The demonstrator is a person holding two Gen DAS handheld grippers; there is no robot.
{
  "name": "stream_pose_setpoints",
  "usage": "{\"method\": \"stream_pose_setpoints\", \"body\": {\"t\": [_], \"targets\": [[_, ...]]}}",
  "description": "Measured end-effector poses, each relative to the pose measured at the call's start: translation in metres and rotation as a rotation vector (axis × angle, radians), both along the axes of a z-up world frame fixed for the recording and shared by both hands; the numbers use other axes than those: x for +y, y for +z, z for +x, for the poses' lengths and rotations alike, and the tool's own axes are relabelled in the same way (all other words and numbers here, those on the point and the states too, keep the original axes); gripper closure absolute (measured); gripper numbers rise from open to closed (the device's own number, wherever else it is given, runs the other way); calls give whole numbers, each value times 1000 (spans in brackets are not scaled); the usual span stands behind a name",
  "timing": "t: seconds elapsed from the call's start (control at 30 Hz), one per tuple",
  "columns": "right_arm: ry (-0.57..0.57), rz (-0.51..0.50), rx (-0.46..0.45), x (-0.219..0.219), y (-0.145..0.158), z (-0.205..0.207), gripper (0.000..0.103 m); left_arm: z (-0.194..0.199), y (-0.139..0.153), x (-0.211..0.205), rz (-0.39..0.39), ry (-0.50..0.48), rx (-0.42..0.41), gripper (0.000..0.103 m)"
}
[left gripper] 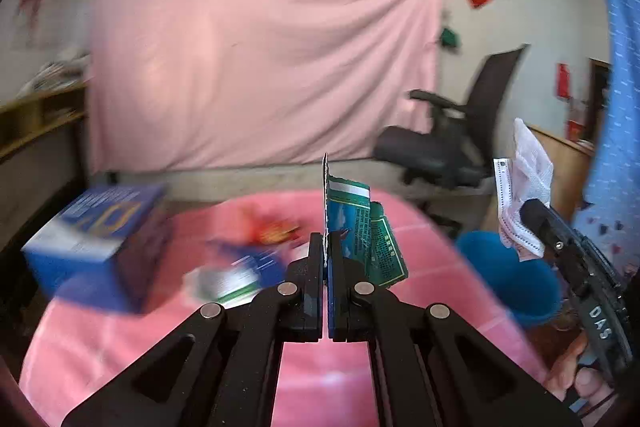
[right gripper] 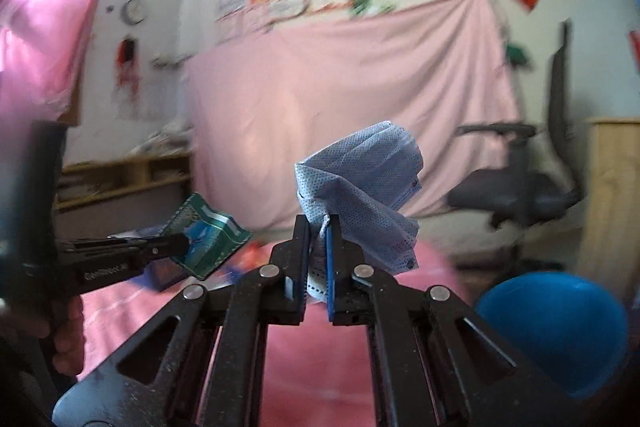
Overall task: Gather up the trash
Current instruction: 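Carry the green wrapper and grey mask to the blue basin and release both, then grasp the white paper with the left tool while the right grasps the binder clip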
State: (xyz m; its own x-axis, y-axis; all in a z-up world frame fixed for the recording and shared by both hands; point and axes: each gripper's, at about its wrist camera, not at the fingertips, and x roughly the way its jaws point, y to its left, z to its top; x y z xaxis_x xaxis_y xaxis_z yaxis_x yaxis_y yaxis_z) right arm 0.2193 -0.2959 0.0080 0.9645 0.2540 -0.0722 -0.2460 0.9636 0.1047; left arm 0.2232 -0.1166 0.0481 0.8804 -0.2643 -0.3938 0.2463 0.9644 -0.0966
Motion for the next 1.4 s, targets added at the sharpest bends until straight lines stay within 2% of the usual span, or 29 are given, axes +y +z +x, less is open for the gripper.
{"method": "stream_pose_setpoints", "body": {"t": [0.07,0.17,0.3,0.47,0.7,0.87,0.93,0.97,1.03,1.1,1.27,1.4], "targets": [[-73,11,1,-21,-1,2,70,13,3,-31,7,-66,-8,103],[-204,42,50,-63,-11,14,70,35,-1,-75,2,-144,21,103],[-311,111,157,-108,-26,27,70,70,-15,-128,-41,-224,112,103],[-351,154,280,-140,-47,46,70,103,-37,-187,-55,-282,247,103],[-375,245,429,-181,-73,59,66,141,-67,-234,-25,-323,413,103],[-391,321,483,-197,-85,68,65,152,-86,-241,-5,-319,482,102],[-401,331,502,-198,-88,72,62,152,-90,-237,0,-308,505,98],[-402,333,508,-198,-88,73,61,152,-92,-235,-3,-307,512,96],[-395,335,509,-199,-87,77,54,149,-90,-229,-17,-297,510,80],[-391,326,500,-195,-85,72,48,146,-86,-221,-46,-283,494,69],[-384,316,435,-188,-78,64,40,136,-69,-197,-80,-241,432,62],[-353,285,330,-175,-62,55,22,116,-51,-172,-88,-184,300,48]]}}
